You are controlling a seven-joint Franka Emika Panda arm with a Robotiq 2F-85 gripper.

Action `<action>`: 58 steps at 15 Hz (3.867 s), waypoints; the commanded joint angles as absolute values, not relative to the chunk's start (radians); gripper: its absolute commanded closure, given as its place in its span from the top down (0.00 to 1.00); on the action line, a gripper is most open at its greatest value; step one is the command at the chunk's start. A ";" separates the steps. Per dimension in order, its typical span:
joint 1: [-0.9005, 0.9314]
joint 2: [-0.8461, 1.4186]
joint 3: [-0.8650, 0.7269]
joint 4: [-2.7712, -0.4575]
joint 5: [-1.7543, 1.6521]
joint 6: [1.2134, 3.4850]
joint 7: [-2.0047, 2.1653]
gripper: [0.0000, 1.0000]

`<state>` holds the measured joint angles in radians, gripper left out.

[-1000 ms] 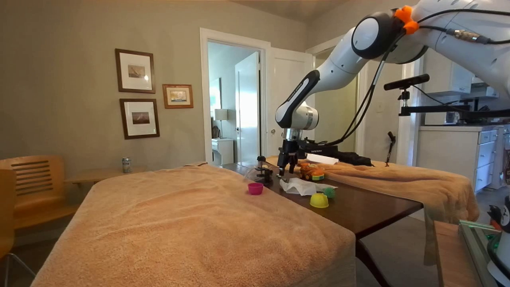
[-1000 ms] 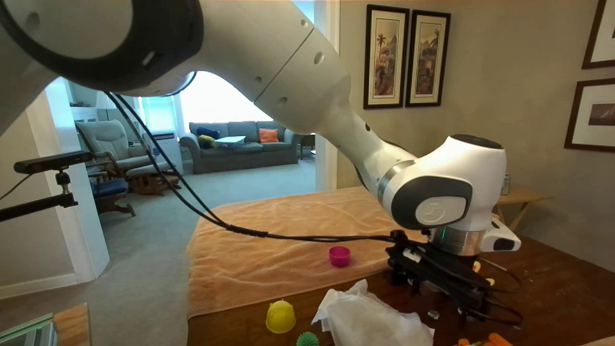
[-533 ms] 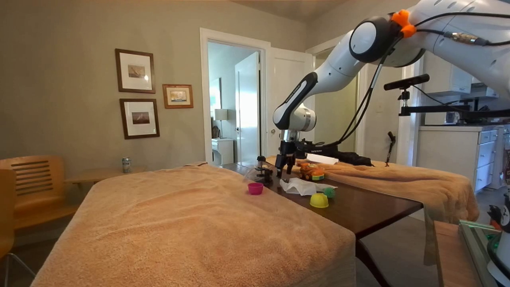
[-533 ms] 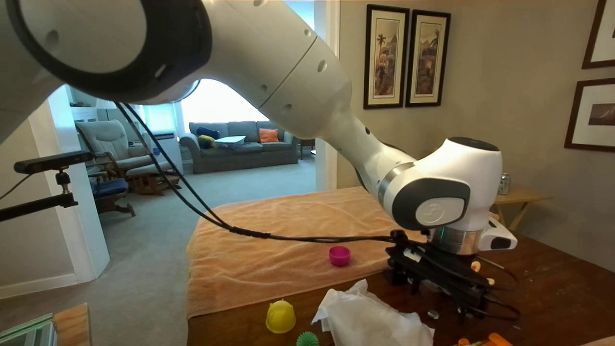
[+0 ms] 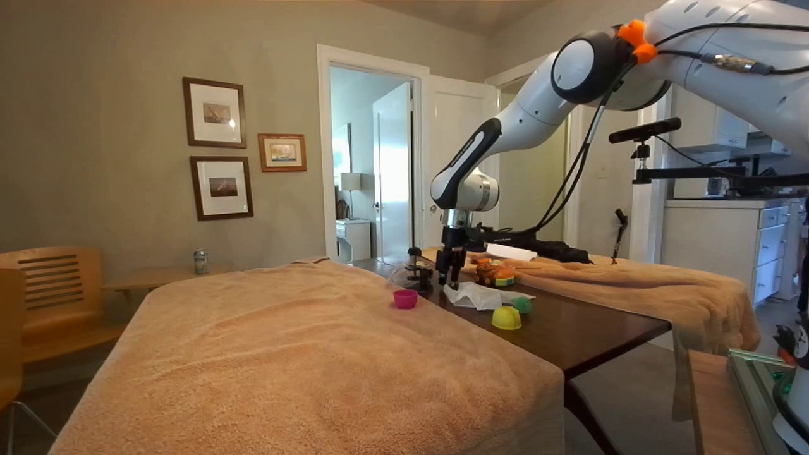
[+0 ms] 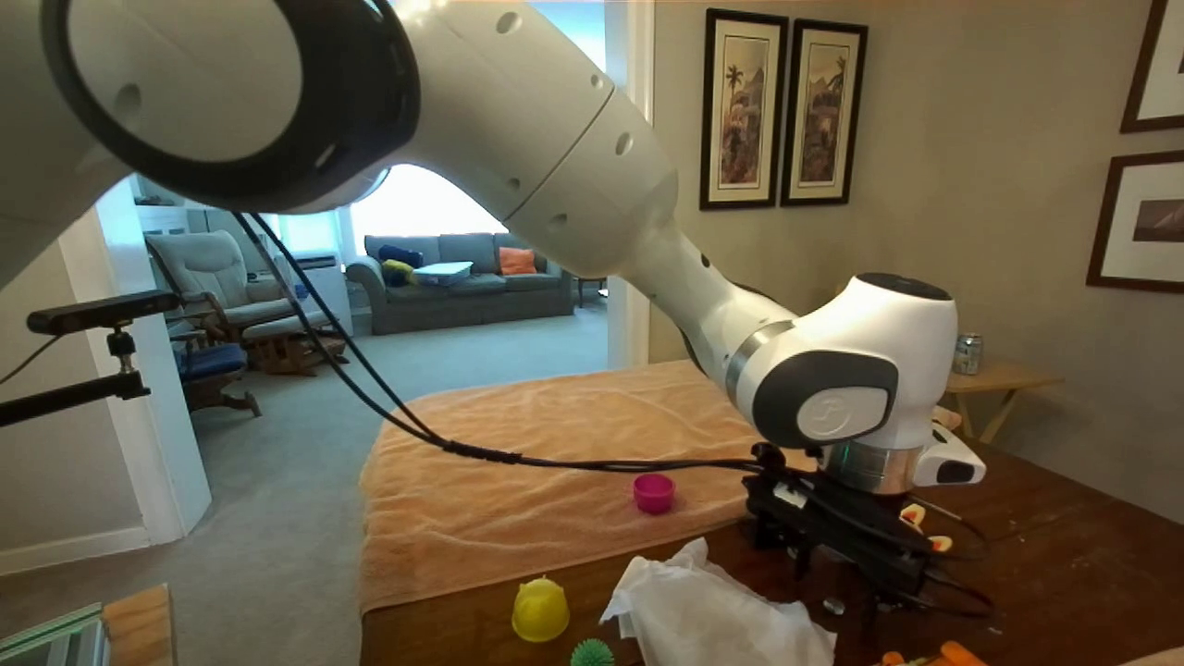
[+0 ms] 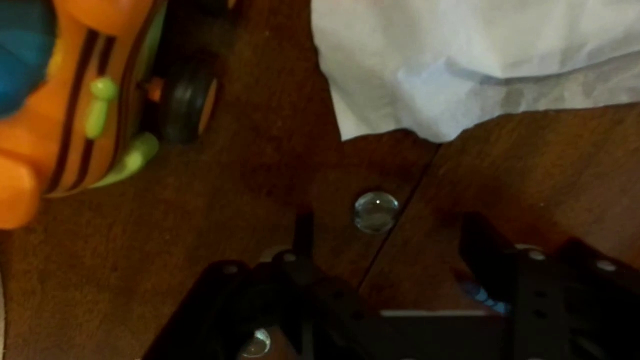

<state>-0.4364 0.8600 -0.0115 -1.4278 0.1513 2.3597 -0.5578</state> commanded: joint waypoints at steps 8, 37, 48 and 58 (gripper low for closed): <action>-0.433 0.891 -0.017 -1.367 0.110 2.329 -0.552 0.01; -0.392 0.768 -0.052 -1.523 0.056 2.318 -0.543 1.00; -0.399 0.787 -0.059 -1.512 0.056 2.327 -0.546 0.73; -0.399 0.795 -0.060 -1.506 0.055 2.329 -0.547 0.63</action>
